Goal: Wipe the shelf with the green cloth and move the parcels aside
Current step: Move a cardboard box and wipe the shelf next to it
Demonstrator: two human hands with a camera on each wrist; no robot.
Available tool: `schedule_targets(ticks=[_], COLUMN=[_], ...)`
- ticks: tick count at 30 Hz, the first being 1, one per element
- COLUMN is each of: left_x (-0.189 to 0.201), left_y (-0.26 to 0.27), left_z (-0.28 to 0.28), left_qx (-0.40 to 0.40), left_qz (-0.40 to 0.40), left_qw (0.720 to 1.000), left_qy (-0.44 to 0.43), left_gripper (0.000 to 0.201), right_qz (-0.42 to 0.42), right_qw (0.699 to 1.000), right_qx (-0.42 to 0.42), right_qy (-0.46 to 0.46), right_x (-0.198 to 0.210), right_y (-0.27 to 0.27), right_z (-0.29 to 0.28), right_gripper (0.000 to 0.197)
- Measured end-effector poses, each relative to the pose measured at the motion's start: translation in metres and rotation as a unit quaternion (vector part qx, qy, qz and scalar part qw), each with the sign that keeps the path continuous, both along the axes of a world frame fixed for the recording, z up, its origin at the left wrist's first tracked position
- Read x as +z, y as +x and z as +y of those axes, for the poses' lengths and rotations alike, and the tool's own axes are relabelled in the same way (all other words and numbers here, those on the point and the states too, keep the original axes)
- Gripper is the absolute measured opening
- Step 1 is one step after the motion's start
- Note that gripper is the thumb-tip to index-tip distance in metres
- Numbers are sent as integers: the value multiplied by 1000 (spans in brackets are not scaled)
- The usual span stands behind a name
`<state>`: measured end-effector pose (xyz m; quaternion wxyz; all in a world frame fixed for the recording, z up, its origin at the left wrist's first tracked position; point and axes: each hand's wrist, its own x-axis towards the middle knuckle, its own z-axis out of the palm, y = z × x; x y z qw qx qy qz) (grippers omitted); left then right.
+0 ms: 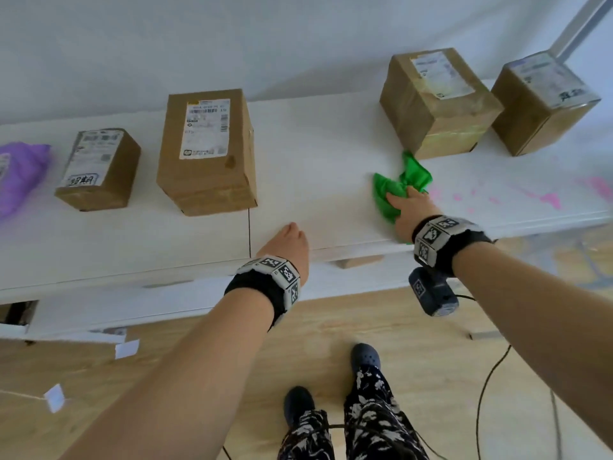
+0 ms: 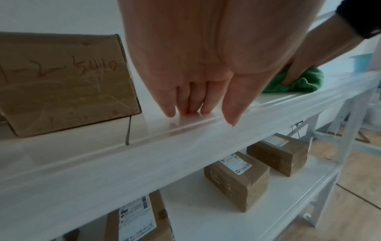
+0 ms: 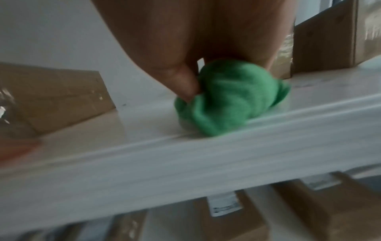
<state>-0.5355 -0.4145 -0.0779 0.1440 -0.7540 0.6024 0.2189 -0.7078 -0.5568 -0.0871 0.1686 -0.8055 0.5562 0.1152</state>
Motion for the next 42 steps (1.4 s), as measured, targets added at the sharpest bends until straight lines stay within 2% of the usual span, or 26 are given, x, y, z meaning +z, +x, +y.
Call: schedule_targets(ticks=[5, 8, 10, 13, 16, 18, 21, 24, 27, 31, 35, 37, 39, 42], left_x=[-2, -4, -3, -3, -2, 0, 5, 9, 15, 18, 10, 9, 13, 19], left_y=[3, 3, 4, 5, 4, 2, 0, 1, -1, -4, -5, -8, -11, -8], left_z=[-1, -1, -1, 0, -2, -4, -8, -11, -15, -19, -27, -32, -38, -48], left_qx=[-10, -15, -14, -36, -61, -73, -96, -86, -93, -95, -60, -34, -11, 35], left_qz=[14, 7, 0, -16, -42, -59, -78, -84, -103, -116, -106, -102, -85, -64], left_qw=[1000, 1000, 1000, 999, 997, 995, 992, 991, 988, 985, 988, 988, 990, 992], left_qy=[-4, 0, 3, 11, 16, 24, 36, 54, 68, 85, 96, 108, 113, 101], left_gripper=[49, 50, 48, 53, 58, 57, 49, 49, 48, 45, 41, 37, 29, 24], right_qz=[-64, -83, -74, -35, 4, 8, -24, -43, -43, -7, 24, 32, 21, 1], right_qw=[994, 987, 991, 999, 999, 1000, 997, 986, 977, 992, 996, 993, 983, 958], right_qx=[92, 135, 115, 4, -41, -7, 72, 160, 209, 124, 82, 113, 181, 285], right_qy=[-1, 5, 8, -4, -16, -17, -5, -3, 3, -2, 8, 21, 24, 40], right_x=[-17, -20, -18, -9, -4, -5, -11, -15, -17, -14, -16, -21, -22, -21], right_y=[52, 44, 23, -9, -2, 20, 48, 40, 18, 7, 32, 53, 63, 51], right_z=[86, 93, 71, 31, 18, 32, 68, 81, 63, -3, -52, -54, -40, -17], right_gripper=[67, 65, 64, 63, 57, 55, 65, 66, 61, 59, 60, 61, 63, 59])
